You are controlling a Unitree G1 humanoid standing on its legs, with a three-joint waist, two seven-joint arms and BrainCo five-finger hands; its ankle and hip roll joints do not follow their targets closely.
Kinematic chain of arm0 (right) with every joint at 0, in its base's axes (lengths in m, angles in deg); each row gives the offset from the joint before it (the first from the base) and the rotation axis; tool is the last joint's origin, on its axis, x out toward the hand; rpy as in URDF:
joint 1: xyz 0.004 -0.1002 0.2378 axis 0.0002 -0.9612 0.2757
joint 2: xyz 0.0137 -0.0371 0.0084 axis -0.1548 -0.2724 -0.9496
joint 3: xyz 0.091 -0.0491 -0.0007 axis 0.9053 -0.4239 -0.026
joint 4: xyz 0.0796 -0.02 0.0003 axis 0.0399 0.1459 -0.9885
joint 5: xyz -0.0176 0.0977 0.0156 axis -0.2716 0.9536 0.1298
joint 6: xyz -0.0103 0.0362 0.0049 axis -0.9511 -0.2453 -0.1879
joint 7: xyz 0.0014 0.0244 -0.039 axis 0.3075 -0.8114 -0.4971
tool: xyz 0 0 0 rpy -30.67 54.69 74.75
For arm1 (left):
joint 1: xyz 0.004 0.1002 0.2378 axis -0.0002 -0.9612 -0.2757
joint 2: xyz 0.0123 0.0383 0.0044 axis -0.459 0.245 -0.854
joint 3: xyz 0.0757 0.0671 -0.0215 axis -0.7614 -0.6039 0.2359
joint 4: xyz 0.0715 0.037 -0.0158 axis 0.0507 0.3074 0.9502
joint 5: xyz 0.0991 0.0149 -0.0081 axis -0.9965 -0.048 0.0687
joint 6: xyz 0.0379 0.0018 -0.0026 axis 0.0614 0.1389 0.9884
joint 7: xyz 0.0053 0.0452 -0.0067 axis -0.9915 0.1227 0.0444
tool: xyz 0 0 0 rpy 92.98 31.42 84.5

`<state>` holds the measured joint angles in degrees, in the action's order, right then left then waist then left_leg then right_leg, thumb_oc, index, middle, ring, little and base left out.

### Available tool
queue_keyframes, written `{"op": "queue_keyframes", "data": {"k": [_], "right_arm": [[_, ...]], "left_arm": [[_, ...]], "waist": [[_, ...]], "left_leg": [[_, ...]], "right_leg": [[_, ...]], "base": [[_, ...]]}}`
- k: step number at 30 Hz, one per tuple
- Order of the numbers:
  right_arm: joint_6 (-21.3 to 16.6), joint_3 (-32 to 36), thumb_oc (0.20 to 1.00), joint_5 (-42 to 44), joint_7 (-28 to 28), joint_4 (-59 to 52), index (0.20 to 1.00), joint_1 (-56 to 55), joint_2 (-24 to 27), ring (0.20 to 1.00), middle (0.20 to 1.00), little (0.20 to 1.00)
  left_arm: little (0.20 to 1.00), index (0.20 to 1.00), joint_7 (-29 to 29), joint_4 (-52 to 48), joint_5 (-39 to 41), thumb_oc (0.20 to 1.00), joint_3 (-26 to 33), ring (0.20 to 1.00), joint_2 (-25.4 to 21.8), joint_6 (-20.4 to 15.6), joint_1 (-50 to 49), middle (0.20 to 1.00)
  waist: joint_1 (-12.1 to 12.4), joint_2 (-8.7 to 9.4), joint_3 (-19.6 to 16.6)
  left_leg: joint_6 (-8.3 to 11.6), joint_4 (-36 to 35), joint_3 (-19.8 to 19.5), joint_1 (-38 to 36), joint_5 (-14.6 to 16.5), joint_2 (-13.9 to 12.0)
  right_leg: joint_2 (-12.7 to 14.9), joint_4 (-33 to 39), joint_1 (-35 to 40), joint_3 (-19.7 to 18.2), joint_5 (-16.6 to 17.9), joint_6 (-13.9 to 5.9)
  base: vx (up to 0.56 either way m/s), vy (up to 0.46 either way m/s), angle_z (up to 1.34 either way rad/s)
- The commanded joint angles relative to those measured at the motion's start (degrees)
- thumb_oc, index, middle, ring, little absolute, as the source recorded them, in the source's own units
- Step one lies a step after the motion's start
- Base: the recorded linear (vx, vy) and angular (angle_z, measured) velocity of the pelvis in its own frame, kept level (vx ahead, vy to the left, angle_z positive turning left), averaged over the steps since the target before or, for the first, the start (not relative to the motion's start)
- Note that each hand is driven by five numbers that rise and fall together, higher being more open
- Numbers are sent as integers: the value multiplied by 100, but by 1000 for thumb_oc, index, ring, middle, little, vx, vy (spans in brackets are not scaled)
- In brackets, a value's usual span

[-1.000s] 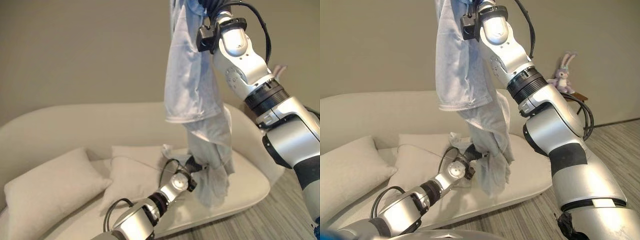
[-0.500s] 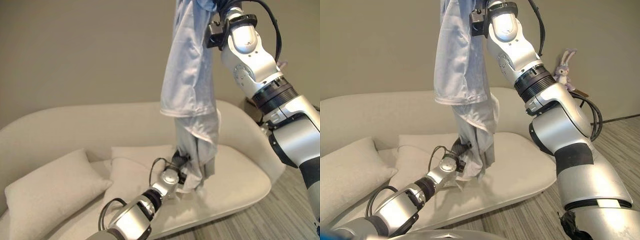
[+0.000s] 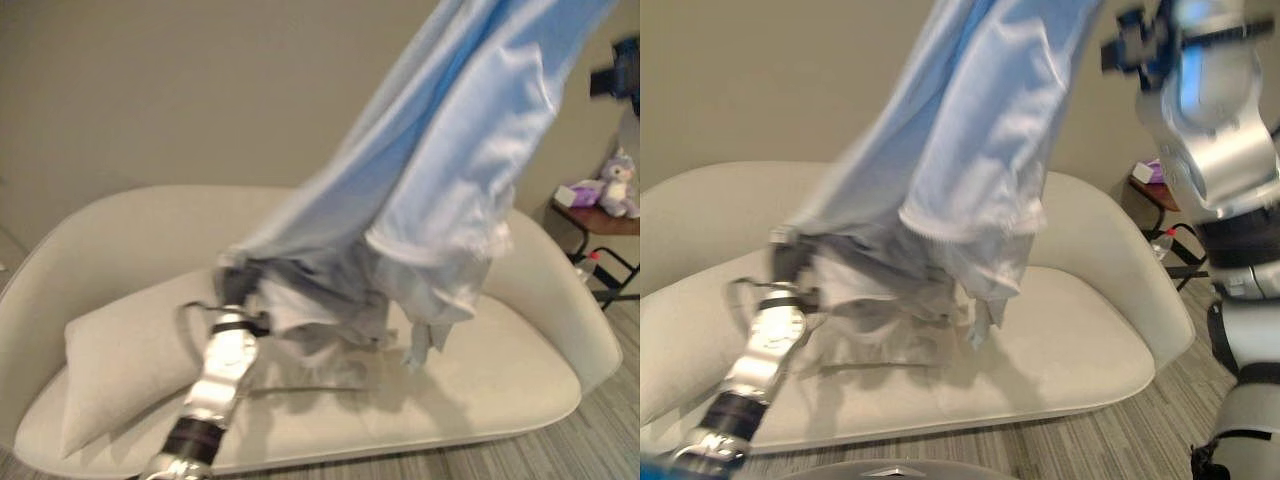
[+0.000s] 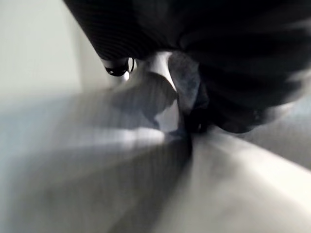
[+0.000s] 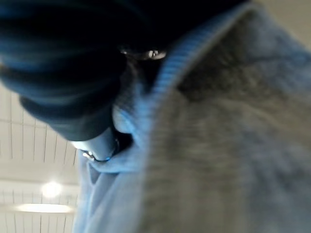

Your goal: Hang the clothes on the sofa on the clothes rack.

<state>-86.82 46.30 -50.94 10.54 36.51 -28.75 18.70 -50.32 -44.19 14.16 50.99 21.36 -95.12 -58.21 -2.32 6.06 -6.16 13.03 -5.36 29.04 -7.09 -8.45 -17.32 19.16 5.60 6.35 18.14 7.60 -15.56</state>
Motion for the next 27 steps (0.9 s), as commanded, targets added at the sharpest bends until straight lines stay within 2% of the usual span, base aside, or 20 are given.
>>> {"op": "queue_keyframes", "data": {"k": [1, 2, 6, 11, 13, 15, 16, 18, 19, 20, 21, 22, 23, 24, 26, 27], "right_arm": [[-152, 432, 200, -258, -239, 94, 200, -175, 5, 200, 200, 200], [-196, 795, 200, -283, -332, -200, 200, -718, -11, 200, 200, 200], [-208, 1231, 200, -274, -382, -395, 200, -1268, -2, 200, 200, 200], [-166, 1604, 200, -445, -238, -586, 200, -1658, -172, 200, 200, 200], [-155, 1798, 200, -571, -172, -758, 200, -1885, -402, 200, 200, 200], [-144, 1918, 200, -661, -125, -858, 200, -2034, -548, 200, 200, 200], [-91, 2002, 200, -797, -51, -907, 200, -2158, -748, 200, 200, 200], [-19, 2035, 200, -941, 48, -981, 200, -2252, -1006, 200, 200, 200], [12, 1889, 200, -992, 116, -990, 200, -2139, -1118, 200, 200, 200], [-14, 1796, 200, -1022, 186, -947, 200, -1994, -1137, 200, 200, 200], [-9, 1754, 200, -1039, 238, -931, 200, -1936, -1186, 200, 200, 200], [-8, 1736, 200, -1050, 252, -923, 200, -1912, -1189, 200, 200, 200], [8, 1723, 200, -1072, 266, -944, 200, -1936, -1241, 200, 200, 200], [1, 1704, 200, -1075, 259, -954, 200, -1918, -1226, 200, 200, 200], [-17, 1660, 200, -1065, 281, -894, 200, -1820, -1083, 200, 200, 200], [-24, 1626, 200, -1053, 289, -841, 200, -1768, -1000, 200, 200, 200]], "left_arm": [[200, 200, -358, -699, -975, 200, 59, 200, -110, -230, 29, 200], [200, 200, -460, -973, -1311, 200, 555, 200, -214, -246, -269, 200], [200, 200, -561, -1400, -1716, 200, 997, 200, -469, -257, -576, 200], [200, 200, -905, -1876, -2098, 200, 1361, 200, -919, -213, -313, 200], [200, 200, -1023, -2051, -2315, 200, 1369, 200, -1119, -166, -63, 200], [200, 200, -1079, -2118, -2412, 200, 1365, 200, -1181, -130, 58, 200], [200, 200, -1138, -2180, -2470, 200, 1272, 200, -1221, -82, 312, 200], [200, 200, -1160, -2200, -2465, 200, 1040, 200, -1223, -69, 625, 200], [200, 200, -1239, -2223, -2539, 200, 852, 200, -1297, -85, 810, 200], [200, 200, -1271, -2247, -2619, 200, 756, 200, -1335, -105, 908, 200], [200, 200, -1287, -2262, -2624, 200, 697, 200, -1353, -101, 939, 200], [200, 200, -1295, -2253, -2627, 200, 700, 200, -1356, -99, 948, 200], [200, 200, -1288, -2264, -2648, 200, 626, 200, -1323, -68, 969, 200], [200, 200, -1282, -2250, -2672, 200, 554, 200, -1300, -65, 991, 200], [200, 200, -1283, -2228, -2655, 200, 423, 200, -1249, -81, 1021, 200], [200, 200, -1248, -2231, -2613, 200, 345, 200, -1169, -82, 1059, 200]], "waist": [[312, 209, -135], [379, 218, -65], [497, 328, 47], [733, 571, 349], [788, 656, 437], [800, 680, 459], [785, 706, 471], [709, 718, 526], [655, 677, 626], [652, 662, 672], [610, 640, 701], [601, 661, 717], [516, 683, 761], [459, 679, 779], [390, 650, 761], [376, 610, 757]], "left_leg": [[-194, 112, -319, 396, 71, -200], [-202, 177, -337, 433, 102, -200], [-210, 588, -453, 642, 282, -243], [-355, 1722, -839, 1334, 884, -158], [-473, 2297, -1013, 1679, 1245, -86], [-546, 2473, -1092, 1797, 1389, -27], [-623, 2608, -1270, 1866, 1642, 80], [-799, 2754, -1347, 1943, 1843, 212], [-980, 2768, -1272, 1848, 1934, 339], [-1096, 2699, -1142, 1734, 1967, 452], [-1182, 2591, -1156, 1626, 1992, 593], [-1198, 2547, -1148, 1596, 1982, 628], [-1269, 2319, -1153, 1412, 1934, 847], [-1337, 2050, -1136, 1245, 1862, 1015], [-1398, 1574, -1068, 1010, 1682, 1232], [-1362, 1257, -1058, 880, 1501, 1286]], "right_leg": [[262, -119, 83, 538, 247, 108], [260, -124, 87, 556, 243, 111], [276, -143, 90, 578, 228, 121], [509, -307, 181, 763, 313, 104], [698, -433, 229, 931, 378, 67], [806, -542, 245, 1027, 454, 56], [922, -793, 236, 1025, 633, 56], [1120, -1157, 162, 1118, 1024, 56], [1414, -1607, 6, 1261, 1437, 56], [1568, -1871, -83, 1402, 1469, 56], [1570, -2124, -174, 1376, 1415, 79], [1618, -2201, -202, 1351, 1377, 75], [1441, -2473, -382, 1136, 1109, 144], [1151, -2675, -580, 930, 776, 209], [586, -2868, -812, 873, 276, 314], [228, -2960, -949, 830, -70, 462]], "base": [[7, 37, 7], [-2, 26, 5], [-27, 28, 16], [-66, 98, 18], [-42, 194, 39], [8, 160, 32], [37, 175, 53], [-6, 324, 58], [-48, 467, 45], [-1, 508, 34], [30, 305, 11], [84, 279, -16], [77, 276, -15], [98, 395, -5], [55, 290, 3], [-5, 200, -7]]}}
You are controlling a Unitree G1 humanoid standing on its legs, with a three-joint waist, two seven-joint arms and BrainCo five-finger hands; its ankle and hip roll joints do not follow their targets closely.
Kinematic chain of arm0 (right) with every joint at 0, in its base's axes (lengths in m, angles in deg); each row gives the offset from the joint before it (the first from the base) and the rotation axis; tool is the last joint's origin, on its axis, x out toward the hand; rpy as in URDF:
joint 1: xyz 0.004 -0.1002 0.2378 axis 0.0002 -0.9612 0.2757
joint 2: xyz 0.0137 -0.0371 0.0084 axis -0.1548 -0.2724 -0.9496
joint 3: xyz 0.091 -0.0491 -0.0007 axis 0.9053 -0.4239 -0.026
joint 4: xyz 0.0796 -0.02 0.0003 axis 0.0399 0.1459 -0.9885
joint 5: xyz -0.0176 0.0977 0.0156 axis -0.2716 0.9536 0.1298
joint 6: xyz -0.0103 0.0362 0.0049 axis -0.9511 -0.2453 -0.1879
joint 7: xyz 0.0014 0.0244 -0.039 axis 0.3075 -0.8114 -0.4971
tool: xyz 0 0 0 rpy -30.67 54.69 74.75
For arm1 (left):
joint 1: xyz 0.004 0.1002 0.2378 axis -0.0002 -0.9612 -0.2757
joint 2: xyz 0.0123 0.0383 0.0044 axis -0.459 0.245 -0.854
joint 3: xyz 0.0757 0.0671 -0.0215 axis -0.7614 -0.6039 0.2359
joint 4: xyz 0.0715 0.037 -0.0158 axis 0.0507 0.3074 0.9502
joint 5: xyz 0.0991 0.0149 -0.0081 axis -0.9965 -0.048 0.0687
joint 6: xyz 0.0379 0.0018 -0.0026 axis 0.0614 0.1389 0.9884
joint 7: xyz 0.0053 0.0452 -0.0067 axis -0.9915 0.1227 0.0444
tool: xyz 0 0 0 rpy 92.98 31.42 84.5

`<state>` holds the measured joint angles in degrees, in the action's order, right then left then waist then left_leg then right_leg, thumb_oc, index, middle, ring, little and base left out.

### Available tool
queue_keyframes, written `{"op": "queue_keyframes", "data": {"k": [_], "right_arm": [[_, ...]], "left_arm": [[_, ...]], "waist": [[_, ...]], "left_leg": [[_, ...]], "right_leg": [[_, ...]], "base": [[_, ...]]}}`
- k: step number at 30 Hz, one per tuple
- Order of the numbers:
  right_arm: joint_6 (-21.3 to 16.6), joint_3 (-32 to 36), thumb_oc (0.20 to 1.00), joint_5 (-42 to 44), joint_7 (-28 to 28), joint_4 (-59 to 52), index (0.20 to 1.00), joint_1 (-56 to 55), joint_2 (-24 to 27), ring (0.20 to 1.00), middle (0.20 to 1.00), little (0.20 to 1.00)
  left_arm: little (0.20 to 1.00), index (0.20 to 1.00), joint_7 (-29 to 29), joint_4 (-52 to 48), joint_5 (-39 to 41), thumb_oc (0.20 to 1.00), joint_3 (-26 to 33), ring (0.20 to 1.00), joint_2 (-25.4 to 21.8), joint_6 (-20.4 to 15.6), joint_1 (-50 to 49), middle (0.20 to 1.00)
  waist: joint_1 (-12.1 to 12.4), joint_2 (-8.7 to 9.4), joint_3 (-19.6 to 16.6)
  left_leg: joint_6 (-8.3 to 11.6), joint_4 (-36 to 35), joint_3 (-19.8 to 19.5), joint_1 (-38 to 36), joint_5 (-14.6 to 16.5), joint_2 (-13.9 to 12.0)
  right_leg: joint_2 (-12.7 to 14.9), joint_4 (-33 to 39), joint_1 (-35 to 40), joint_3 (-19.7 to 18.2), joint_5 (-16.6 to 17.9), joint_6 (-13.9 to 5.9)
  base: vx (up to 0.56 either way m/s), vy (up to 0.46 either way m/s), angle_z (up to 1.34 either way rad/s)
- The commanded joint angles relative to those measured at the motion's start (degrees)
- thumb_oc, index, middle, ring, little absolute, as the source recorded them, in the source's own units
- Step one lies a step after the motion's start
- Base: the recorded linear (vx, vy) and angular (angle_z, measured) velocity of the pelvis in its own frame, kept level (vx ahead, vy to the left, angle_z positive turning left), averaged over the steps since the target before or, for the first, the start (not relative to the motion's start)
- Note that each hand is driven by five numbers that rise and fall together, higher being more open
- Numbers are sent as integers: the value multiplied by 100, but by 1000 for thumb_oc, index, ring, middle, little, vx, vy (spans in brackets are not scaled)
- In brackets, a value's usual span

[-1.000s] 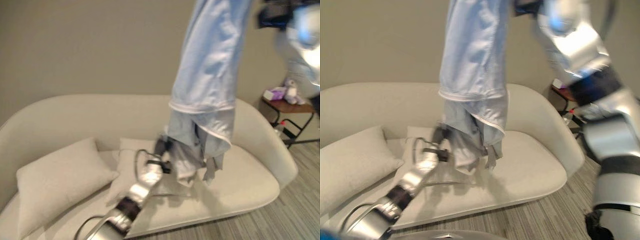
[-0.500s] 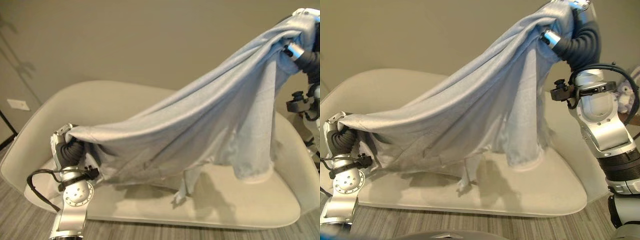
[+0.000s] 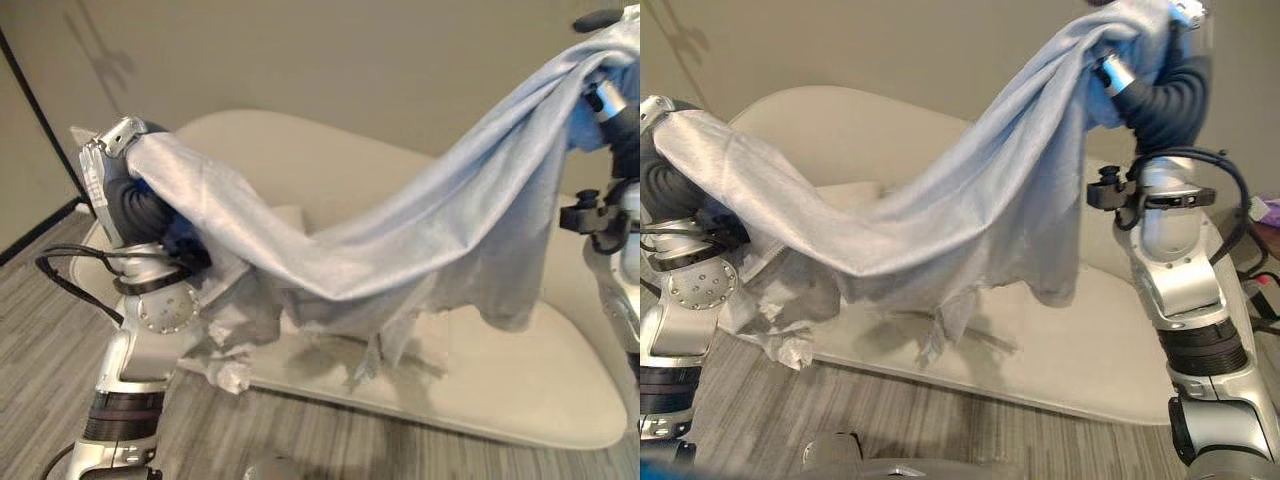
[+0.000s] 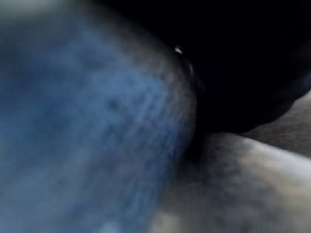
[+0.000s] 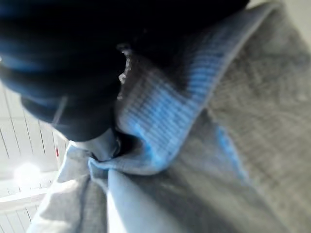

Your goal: Hang the clothes on the sofa on the clothes rack.

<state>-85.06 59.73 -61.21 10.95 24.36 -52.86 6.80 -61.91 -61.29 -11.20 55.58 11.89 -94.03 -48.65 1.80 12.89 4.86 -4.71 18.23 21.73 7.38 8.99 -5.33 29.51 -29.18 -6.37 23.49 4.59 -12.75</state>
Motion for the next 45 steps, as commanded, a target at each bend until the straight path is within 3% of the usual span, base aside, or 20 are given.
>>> {"op": "queue_keyframes", "data": {"k": [1, 2, 6, 10, 14, 17, 20, 23, 26, 27, 30, 31, 34, 36, 37, 39, 40, 41, 43, 45], "right_arm": [[-237, 300, 200, 14, 215, 390, 200, 610, 324, 200, 200, 200], [-264, 311, 200, 44, 222, 396, 200, 601, 400, 200, 200, 200], [-272, 269, 200, 81, 293, 452, 200, 679, 551, 200, 200, 200], [-213, 37, 200, -36, 313, 483, 200, 835, 292, 200, 200, 200], [-74, -346, 200, -30, 137, 495, 200, 1054, 157, 200, 200, 200], [-27, -494, 200, -4, -3, 543, 200, 1244, 300, 200, 200, 200], [3, -572, 200, 12, -26, 617, 200, 1318, 314, 200, 200, 200], [3, -640, 200, 15, -2, 803, 200, 1485, 452, 200, 200, 200], [21, -717, 200, 17, 18, 839, 200, 1483, 499, 200, 200, 200], [23, -746, 200, 13, 18, 825, 200, 1435, 540, 200, 200, 200], [19, -735, 200, -3, 28, 840, 200, 1379, 569, 200, 200, 200], [-14, -718, 200, 1, 72, 827, 200, 1294, 576, 200, 200, 200], [-8, -561, 200, -140, 172, 713, 200, 1092, 556, 200, 200, 200], [4, -374, 200, -234, 166, 572, 200, 850, 572, 200, 200, 200], [21, -138, 200, -327, 170, 363, 200, 509, 509, 200, 200, 200], [62, -65, 200, -376, 167, 283, 200, 379, 431, 200, 200, 200], [110, 19, 200, -499, 157, 203, 200, 251, 297, 200, 200, 200], [116, 31, 200, -507, 159, 192, 200, 240, 285, 200, 200, 200], [255, -40, 200, -671, 209, 189, 200, 259, 61, 200, 200, 200], [270, -97, 200, -700, 247, 189, 200, 323, -29, 200, 200, 200]], "left_arm": [[200, 200, 32, -488, 11, 200, -290, 200, -96, -240, 130, 200], [200, 200, 69, -445, 42, 200, -384, 200, -56, -244, 131, 200], [200, 200, 128, -221, 139, 200, -611, 200, 176, -179, 129, 200], [200, 200, 386, -157, 147, 200, -529, 200, 349, -72, -103, 200], [200, 200, 431, -74, 79, 200, -475, 200, 334, -84, -208, 200], [200, 200, 407, -113, -140, 200, -281, 200, 219, -57, -306, 200], [200, 200, 377, -180, -120, 200, -135, 200, 271, -78, -421, 200], [200, 200, 251, -191, -73, 200, -28, 200, 330, -104, -378, 200], [200, 200, 193, -172, 8, 200, -59, 200, 376, -127, -339, 200], [200, 200, 196, -162, 34, 200, -189, 200, 397, -159, -236, 200], [200, 200, 207, -126, 39, 200, -338, 200, 412, -195, -127, 200], [200, 200, 240, -78, 56, 200, -623, 200, 453, -279, 64, 200], [200, 200, 396, 73, 226, 200, -1068, 200, 691, -396, 325, 200], [200, 200, 568, 49, 265, 200, -1277, 200, 813, -424, 318, 200], [200, 200, 730, 129, 416, 200, -1551, 200, 906, -456, 228, 200], [200, 200, 805, 144, 428, 200, -1685, 200, 871, -459, 207, 200], [200, 200, 944, 53, 395, 200, -1796, 200, 736, -450, 211, 200], [200, 200, 947, 50, 398, 200, -1798, 200, 725, -448, 212, 200], [200, 200, 943, 5, 382, 200, -1822, 200, 611, -416, 213, 200], [200, 200, 906, -20, 366, 200, -1802, 200, 592, -386, 181, 200]], "waist": [[-159, -46, -358], [-211, -41, -386], [-220, 21, -523], [-15, 40, -694], [146, 3, -819], [226, -21, -729], [287, -27, -684], [229, -81, -616], [178, -98, -634], [101, -111, -646], [61, -131, -660], [-66, -237, -710], [-211, -495, -748], [-307, -610, -802], [-342, -658, -789], [-318, -596, -775], [-285, -490, -687], [-273, -456, -682], [-256, -448, -539], [-246, -466, -503]], "left_leg": [[489, -1431, -364, -664, -495, 175], [522, -1555, -371, -704, -574, 209], [562, -1828, -283, -817, -719, 359], [714, -1711, -155, -798, -715, 327], [784, -1464, -37, -782, -627, 274], [897, -542, -78, -387, -582, 70], [914, -192, -60, -185, -779, 4], [1104, -31, -126, -106, -817, -491], [1097, -204, -196, -259, -824, -746], [1065, -427, -169, -457, -1080, -1079], [1098, -669, -187, -643, -1270, -1251], [1198, -1073, -382, -957, -1661, -1626], [1430, -1714, -897, -1239, -2156, -1856], [1491, -1957, -940, -1295, -1649, -1724], [1420, -1836, -1013, -1194, -1048, -1387], [1317, -1718, -1046, -1134, -846, -1164], [1107, -1600, -977, -1123, -540, -784], [1085, -1585, -962, -1124, -525, -745], [743, -1660, -851, -1322, -371, -218], [650, -1748, -843, -1459, -309, -89]], "right_leg": [[-1499, 611, 181, 105, -283, 287], [-1746, 671, 140, 8, -458, 376], [-2102, 1004, 286, 35, -716, 658], [-2385, 2184, 846, 48, -874, 876], [-2529, 2742, 1216, -151, -811, 898], [-2565, 2940, 1411, -218, -811, 1010], [-2548, 2982, 1458, -134, -764, 1080], [-2471, 2999, 1455, -129, -771, 1024], [-2300, 2923, 1364, -151, -714, 957], [-2122, 2837, 1219, -12, -634, 932], [-2061, 2761, 1155, 14, -654, 910], [-1894, 2611, 1022, 35, -655, 781], [-1603, 2337, 856, 96, -708, 573], [-1313, 2191, 767, 126, -615, 434], [-998, 2117, 794, 65, -433, 357], [-823, 2023, 784, 35, -299, 311], [-476, 1756, 711, -41, 106, 196], [-434, 1739, 695, -71, 115, 174], [65, 1165, 490, -240, 939, 52], [184, 968, 418, -280, 1071, -24]], "base": [[-39, 141, -1], [-37, 84, 14], [-43, 24, 13], [-57, -94, -22], [-48, -62, -30], [-89, -64, -9], [-95, -6, 2], [-65, 57, 7], [-80, 191, 6], [-40, 214, -6], [-51, 222, 14], [-16, 436, 18], [-5, 520, 14], [26, 537, 47], [34, 501, 50], [24, 408, 67], [10, 360, 68], [1, 385, 51], [-9, 422, 12], [8, 354, 17]]}}
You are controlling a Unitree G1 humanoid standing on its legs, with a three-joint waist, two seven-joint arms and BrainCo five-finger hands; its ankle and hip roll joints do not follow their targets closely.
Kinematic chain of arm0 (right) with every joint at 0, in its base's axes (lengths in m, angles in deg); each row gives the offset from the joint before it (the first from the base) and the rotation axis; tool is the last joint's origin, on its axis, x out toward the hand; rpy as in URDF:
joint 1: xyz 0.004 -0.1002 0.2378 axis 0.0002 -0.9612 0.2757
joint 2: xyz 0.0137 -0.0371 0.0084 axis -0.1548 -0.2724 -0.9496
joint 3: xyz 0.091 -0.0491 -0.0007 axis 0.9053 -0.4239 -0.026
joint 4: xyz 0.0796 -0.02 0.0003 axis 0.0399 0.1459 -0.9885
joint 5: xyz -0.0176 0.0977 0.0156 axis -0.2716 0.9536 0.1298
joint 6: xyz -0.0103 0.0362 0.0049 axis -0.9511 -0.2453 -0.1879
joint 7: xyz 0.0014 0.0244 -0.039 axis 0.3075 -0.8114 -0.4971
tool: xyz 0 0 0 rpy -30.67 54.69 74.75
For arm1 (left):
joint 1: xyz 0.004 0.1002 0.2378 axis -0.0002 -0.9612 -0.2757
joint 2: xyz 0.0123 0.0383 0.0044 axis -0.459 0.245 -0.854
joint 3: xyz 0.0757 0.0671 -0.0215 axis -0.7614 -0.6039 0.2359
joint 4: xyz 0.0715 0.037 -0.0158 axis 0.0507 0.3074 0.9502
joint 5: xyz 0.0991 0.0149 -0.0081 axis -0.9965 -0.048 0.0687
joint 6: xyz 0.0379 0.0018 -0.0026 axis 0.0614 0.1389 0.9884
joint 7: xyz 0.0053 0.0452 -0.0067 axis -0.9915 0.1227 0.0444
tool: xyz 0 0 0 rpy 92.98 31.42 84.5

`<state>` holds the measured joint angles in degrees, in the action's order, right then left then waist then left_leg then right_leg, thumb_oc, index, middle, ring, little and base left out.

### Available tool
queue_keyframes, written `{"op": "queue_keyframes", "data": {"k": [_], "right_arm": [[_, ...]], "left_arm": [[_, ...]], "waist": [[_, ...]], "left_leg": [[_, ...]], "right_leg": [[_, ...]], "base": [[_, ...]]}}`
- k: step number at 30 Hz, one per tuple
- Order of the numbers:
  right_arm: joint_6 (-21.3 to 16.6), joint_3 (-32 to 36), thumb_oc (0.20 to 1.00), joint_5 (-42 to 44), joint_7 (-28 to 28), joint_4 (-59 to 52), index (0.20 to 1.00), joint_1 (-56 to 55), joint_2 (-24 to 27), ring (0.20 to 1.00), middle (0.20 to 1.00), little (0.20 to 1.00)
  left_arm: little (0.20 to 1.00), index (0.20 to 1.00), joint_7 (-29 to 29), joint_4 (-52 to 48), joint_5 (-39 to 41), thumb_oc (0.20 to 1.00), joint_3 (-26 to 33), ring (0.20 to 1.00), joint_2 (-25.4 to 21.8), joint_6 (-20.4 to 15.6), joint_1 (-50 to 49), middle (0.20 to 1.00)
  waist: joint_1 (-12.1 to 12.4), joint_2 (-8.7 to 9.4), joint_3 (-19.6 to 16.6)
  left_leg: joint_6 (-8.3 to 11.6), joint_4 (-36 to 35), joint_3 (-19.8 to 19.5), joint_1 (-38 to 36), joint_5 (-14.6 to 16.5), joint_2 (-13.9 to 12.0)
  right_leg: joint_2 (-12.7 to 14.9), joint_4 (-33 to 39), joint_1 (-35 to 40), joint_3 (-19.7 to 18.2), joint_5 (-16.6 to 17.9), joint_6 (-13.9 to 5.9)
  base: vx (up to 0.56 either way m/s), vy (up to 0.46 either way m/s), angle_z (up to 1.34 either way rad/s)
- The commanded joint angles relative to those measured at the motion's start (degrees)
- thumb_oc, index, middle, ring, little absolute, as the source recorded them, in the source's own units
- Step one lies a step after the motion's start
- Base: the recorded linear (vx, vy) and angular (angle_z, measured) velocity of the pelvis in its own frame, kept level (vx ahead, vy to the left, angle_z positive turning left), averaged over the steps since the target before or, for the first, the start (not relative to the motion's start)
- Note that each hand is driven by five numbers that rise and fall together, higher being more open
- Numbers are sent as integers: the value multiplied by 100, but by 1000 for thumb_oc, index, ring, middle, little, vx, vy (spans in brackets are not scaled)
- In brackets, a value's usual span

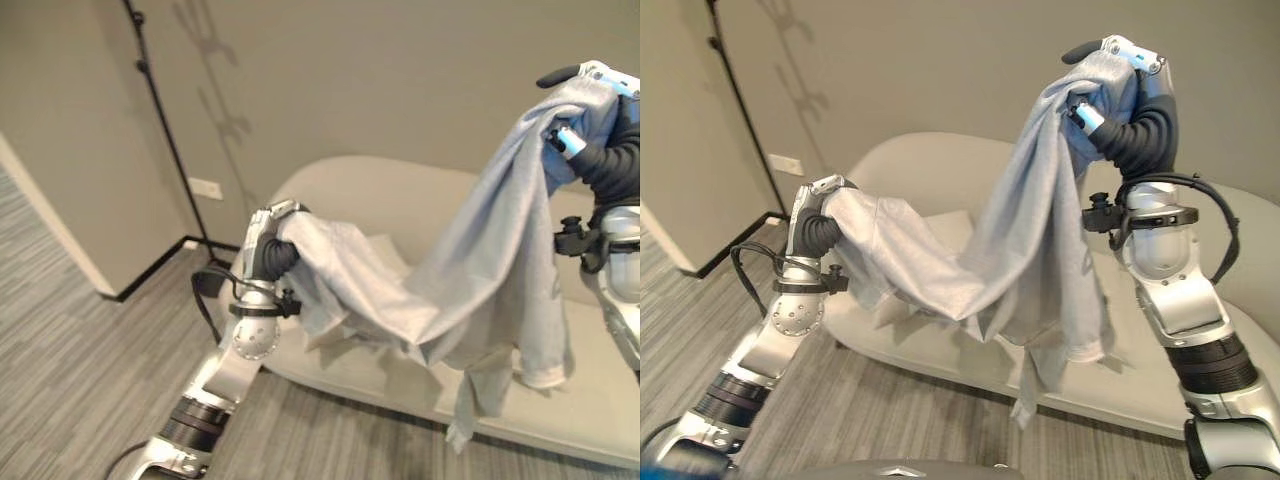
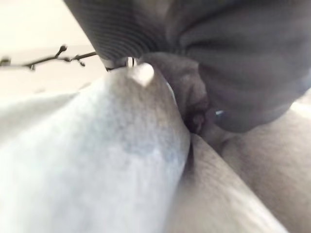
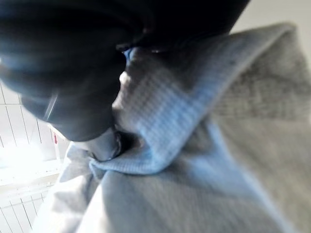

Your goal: Hang the clothes on the sofa on the clothes rack.

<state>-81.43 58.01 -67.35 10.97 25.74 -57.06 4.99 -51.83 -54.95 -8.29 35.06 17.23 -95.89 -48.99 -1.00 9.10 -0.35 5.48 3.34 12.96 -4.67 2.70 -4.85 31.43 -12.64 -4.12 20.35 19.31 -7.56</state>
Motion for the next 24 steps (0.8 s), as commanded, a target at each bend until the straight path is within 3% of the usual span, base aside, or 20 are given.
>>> {"op": "queue_keyframes", "data": {"k": [1, 2, 3, 4, 7, 9, 10, 13, 15, 16, 17, 18, 20, 21, 24], "right_arm": [[-96, 29, 200, -108, 256, 64, 200, 794, 96, 200, 200, 200], [-57, 79, 200, -143, 231, 66, 200, 724, 2, 200, 200, 200], [-53, 86, 200, -144, 225, 51, 200, 710, -8, 200, 200, 200], [-56, 154, 200, -138, 198, 22, 200, 664, 4, 200, 200, 200], [-180, 203, 200, -21, 177, 73, 200, 778, 217, 200, 200, 200], [-263, 162, 200, 65, 163, 149, 200, 915, 322, 200, 200, 200], [-291, 150, 200, 52, 234, 191, 200, 995, 521, 200, 200, 200], [-316, 85, 200, 116, 181, 158, 200, 970, 483, 200, 200, 200], [-365, 9, 200, 170, 205, 210, 200, 1106, 549, 200, 200, 200], [-372, -34, 200, 176, 241, 289, 200, 1269, 632, 200, 200, 200], [-377, -43, 200, 179, 242, 304, 200, 1289, 636, 200, 200, 200], [-405, -110, 200, 224, 231, 321, 200, 1355, 626, 200, 200, 200], [-392, -161, 200, 225, 243, 328, 200, 1397, 588, 200, 200, 200], [-359, -202, 200, 187, 214, 289, 200, 1377, 550, 200, 200, 200], [-339, -252, 200, 166, 155, 223, 200, 1324, 514, 200, 200, 200]], "left_arm": [[200, 200, -131, -678, 39, 200, 309, 200, 61, -177, 174, 200], [200, 200, -155, -678, -39, 200, 439, 200, 69, -116, 101, 200], [200, 200, -156, -685, -46, 200, 444, 200, 64, -113, 90, 200], [200, 200, -157, -695, -55, 200, 486, 200, 78, -115, 48, 200], [200, 200, -238, -679, 5, 200, 664, 200, 135, -47, -99, 200], [200, 200, -299, -590, 45, 200, 748, 200, 202, 4, -63, 200], [200, 200, -271, -531, 34, 200, 713, 200, 288, 60, -8, 200], [200, 200, -258, -407, 51, 200, 665, 200, 384, 54, 28, 200], [200, 200, -217, -439, 131, 200, 654, 200, 430, 2, 16, 200], [200, 200, -184, -513, 192, 200, 599, 200, 423, -61, 42, 200], [200, 200, -181, -513, 196, 200, 603, 200, 423, -64, 49, 200], [200, 200, -161, -532, 244, 200, 563, 200, 400, -106, 37, 200], [200, 200, -159, -507, 283, 200, 556, 200, 390, -99, 73, 200], [200, 200, -129, -514, 318, 200, 584, 200, 402, -57, 61, 200], [200, 200, -91, -534, 338, 200, 599, 200, 421, -34, 42, 200]], "waist": [[70, -93, 69], [-27, -105, 98], [-19, -106, 94], [-46, -86, 95], [-105, -88, 136], [-153, -69, 157], [-167, 106, 41], [-131, 209, -45], [-55, 160, -121], [-2, 188, -84], [6, 177, -73], [74, 183, -34], [120, 161, -2], [165, 165, 27], [251, 196, 55]], "left_leg": [[-472, -293, 185, -293, 298, -14], [-536, -406, 138, -462, 400, 96], [-523, -423, 150, -477, 398, 76], [-534, -481, 151, -525, 367, 107], [-507, -517, 237, -550, 331, 158], [-513, -467, 277, -537, 355, 213], [-481, -365, 303, -457, 449, 314], [-341, -166, 393, -409, 517, 239], [-173, 389, 552, -222, 651, 51], [20, 1176, 669, 74, 493, -163], [52, 1290, 665, 126, 527, -210], [251, 1973, 763, 381, 130, -508], [352, 2266, 804, 585, -64, -722], [331, 2291, 912, 790, -122, -862], [194, 1914, 744, 985, 56, -780]], "right_leg": [[134, -883, 133, 232, -440, -460], [-186, -1234, -2, 133, -819, -457], [-202, -1275, -21, 123, -870, -433], [-436, -1219, -100, 83, -1002, -373], [-1432, -898, -393, 211, -1552, -170], [-1852, -832, -639, 414, -1616, -131], [-2105, -225, -298, 498, -1905, 125], [-2326, 214, -45, 381, -1966, 265], [-2469, 629, 212, 415, -2044, 386], [-2520, 855, 423, 400, -2095, 448], [-2555, 890, 435, 398, -2086, 472], [-2639, 1076, 656, 402, -2158, 542], [-2722, 1187, 774, 426, -2193, 607], [-2721, 1264, 913, 416, -2218, 638], [-2666, 1317, 964, 274, -2193, 605]], "base": [[83, 479, -14], [47, 330, -24], [113, 219, -33], [49, 57, -16], [40, 103, -30], [20, 43, -32], [48, -26, -21], [106, -131, -8], [145, -185, -24], [78, -151, -34], [83, -176, -35], [35, -114, -42], [49, -89, -49], [47, -30, -25], [68, 74, -2]]}}
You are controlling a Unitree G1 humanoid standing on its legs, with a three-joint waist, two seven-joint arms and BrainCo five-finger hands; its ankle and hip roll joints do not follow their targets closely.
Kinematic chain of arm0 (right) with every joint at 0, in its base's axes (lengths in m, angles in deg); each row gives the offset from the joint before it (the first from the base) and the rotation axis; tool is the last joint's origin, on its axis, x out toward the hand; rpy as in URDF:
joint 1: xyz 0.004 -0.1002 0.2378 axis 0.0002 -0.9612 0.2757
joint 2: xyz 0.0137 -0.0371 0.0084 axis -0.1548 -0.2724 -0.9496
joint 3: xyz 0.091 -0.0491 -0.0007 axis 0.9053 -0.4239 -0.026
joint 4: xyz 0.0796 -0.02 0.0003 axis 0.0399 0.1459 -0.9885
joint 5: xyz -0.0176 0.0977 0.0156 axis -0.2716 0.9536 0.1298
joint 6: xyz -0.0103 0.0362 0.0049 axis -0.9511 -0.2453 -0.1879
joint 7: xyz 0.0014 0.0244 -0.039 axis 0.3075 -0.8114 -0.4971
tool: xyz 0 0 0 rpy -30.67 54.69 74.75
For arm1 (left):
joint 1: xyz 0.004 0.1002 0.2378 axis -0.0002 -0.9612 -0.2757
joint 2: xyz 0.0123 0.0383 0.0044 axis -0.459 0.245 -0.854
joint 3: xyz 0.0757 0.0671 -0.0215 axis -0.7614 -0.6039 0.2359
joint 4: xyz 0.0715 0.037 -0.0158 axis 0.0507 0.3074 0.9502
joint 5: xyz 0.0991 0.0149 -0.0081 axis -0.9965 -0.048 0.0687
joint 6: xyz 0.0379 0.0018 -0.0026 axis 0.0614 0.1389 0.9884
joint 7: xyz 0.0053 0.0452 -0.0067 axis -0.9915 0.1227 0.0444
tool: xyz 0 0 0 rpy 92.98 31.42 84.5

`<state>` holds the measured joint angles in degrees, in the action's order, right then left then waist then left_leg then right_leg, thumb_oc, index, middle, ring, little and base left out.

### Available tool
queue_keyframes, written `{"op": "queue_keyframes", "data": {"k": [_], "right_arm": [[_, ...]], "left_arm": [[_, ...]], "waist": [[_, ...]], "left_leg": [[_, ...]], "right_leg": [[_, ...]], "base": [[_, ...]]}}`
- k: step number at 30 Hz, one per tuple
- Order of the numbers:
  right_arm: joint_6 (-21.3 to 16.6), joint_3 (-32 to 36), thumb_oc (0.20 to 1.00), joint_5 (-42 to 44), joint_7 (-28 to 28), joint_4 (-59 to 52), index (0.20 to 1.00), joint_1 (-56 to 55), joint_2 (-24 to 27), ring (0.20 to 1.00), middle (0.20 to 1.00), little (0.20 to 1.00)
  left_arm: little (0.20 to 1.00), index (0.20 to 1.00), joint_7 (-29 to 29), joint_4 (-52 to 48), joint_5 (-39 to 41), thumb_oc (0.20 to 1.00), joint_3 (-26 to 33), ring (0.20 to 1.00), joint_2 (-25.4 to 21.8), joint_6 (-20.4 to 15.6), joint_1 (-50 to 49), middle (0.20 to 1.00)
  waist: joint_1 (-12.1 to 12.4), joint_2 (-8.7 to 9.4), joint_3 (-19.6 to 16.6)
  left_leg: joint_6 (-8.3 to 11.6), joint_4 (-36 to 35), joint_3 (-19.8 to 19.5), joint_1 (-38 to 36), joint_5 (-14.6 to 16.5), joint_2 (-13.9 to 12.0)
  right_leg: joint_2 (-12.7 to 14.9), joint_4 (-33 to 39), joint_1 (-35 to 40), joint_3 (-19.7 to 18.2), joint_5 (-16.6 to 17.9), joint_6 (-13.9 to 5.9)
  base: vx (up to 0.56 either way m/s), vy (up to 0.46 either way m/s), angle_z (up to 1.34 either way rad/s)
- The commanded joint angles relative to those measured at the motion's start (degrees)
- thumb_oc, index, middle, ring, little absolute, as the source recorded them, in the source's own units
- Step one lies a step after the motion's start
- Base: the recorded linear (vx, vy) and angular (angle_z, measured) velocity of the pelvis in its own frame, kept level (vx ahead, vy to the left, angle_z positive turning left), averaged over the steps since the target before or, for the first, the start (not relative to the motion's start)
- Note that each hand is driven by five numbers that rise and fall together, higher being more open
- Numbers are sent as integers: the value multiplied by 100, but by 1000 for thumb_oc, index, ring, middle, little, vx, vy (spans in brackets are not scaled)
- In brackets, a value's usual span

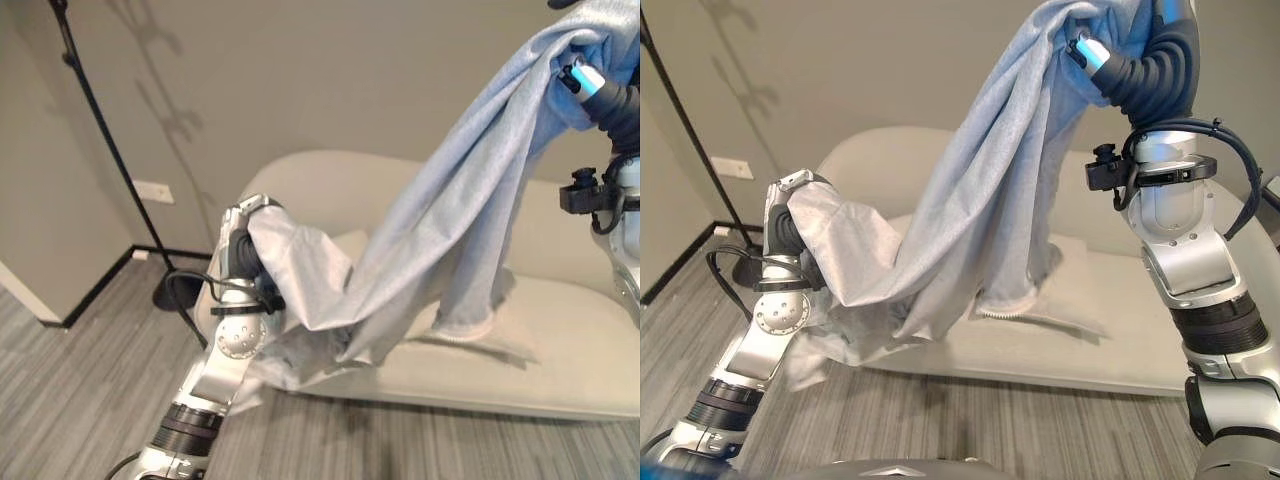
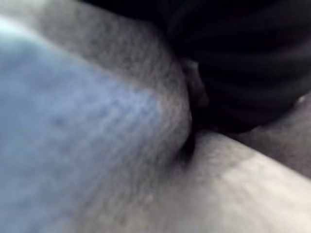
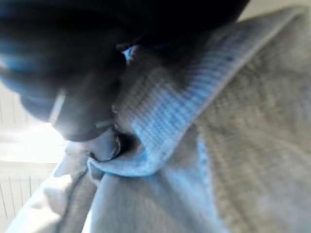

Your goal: Hang the clothes on the sofa on the clothes rack.

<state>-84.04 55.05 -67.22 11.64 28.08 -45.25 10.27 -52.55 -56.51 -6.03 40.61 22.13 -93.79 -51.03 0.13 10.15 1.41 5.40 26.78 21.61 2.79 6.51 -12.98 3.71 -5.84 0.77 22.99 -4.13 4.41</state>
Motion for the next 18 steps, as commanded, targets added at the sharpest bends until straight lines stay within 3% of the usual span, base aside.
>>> {"op": "queue_keyframes", "data": {"k": [1, 2, 4, 6, 8, 9, 12, 13, 17, 18], "right_arm": [[-90, 66, 200, 166, 64, -37, 200, 114, -20, 200, 200, 200], [-102, 74, 200, 198, 45, -37, 200, 94, -20, 200, 200, 200], [-99, -24, 200, 263, 35, 42, 200, 181, 0, 200, 200, 200], [-92, -40, 200, 305, 40, 102, 200, 209, 12, 200, 200, 200], [-95, -66, 200, 308, 57, 133, 200, 230, 27, 200, 200, 200], [-113, -73, 200, 296, 71, 132, 200, 234, 48, 200, 200, 200], [-119, -19, 200, 295, 51, 66, 200, 105, 114, 200, 200, 200], [-118, -19, 200, 296, 50, 63, 200, 101, 117, 200, 200, 200], [-59, 78, 200, 312, -54, 29, 200, -123, 261, 200, 200, 200], [-55, 100, 200, 312, -55, 16, 200, -147, 266, 200, 200, 200]], "left_arm": [[200, 200, -19, -371, 74, 200, 62, 200, -74, -231, 241, 200], [200, 200, -8, -371, 59, 200, 67, 200, -79, -233, 231, 200], [200, 200, 24, -401, 59, 200, 93, 200, -125, -236, 214, 200], [200, 200, 29, -462, 21, 200, 168, 200, -160, -264, 175, 200], [200, 200, 3, -507, 13, 200, 228, 200, -163, -301, 150, 200], [200, 200, -37, -527, 8, 200, 273, 200, -165, -332, 112, 200], [200, 200, -42, -518, 51, 200, 252, 200, -103, -391, -5, 200], [200, 200, -41, -520, 51, 200, 252, 200, -99, -391, -9, 200], [200, 200, 107, -450, 65, 200, -9, 200, 16, -403, 41, 200], [200, 200, 105, -444, 65, 200, -23, 200, 18, -404, 49, 200]], "waist": [[136, 106, -133], [125, 112, -141], [132, 110, -122], [103, 100, -162], [66, 103, -167], [69, 71, -151], [37, -52, -222], [38, -59, -221], [-64, -183, -351], [-53, -169, -357]], "left_leg": [[154, -749, -211, 195, -305, 78], [165, -1101, -293, 182, -423, 68], [217, -1819, -338, 120, -976, -91], [338, -2239, -382, -16, -1262, -360], [405, -2483, -253, -137, -1581, -652], [442, -2630, -115, -222, -1881, -815], [619, -2791, -218, -492, -2261, -1076], [622, -2802, -219, -501, -2266, -1079], [524, -2882, -197, -631, -1511, -835], [510, -2852, -197, -615, -1481, -818]], "right_leg": [[158, 669, 487, -18, 178, -635], [203, 689, 485, -46, 197, -670], [283, 686, 476, -28, 231, -681], [293, 702, 529, -114, 155, -764], [344, 706, 549, -108, 124, -822], [337, 691, 536, -52, 157, -816], [388, 657, 590, -84, 140, -919], [383, 654, 594, -82, 139, -919], [685, 488, 587, 7, 192, -1082], [710, 476, 577, 4, 189, -1096]], "base": [[89, 133, -11], [25, 154, -9], [55, 173, -3], [138, 135, -6], [54, 126, -7], [28, 163, -2], [100, 233, -9], [142, 386, -6], [70, 290, 25], [35, 218, 30]]}}
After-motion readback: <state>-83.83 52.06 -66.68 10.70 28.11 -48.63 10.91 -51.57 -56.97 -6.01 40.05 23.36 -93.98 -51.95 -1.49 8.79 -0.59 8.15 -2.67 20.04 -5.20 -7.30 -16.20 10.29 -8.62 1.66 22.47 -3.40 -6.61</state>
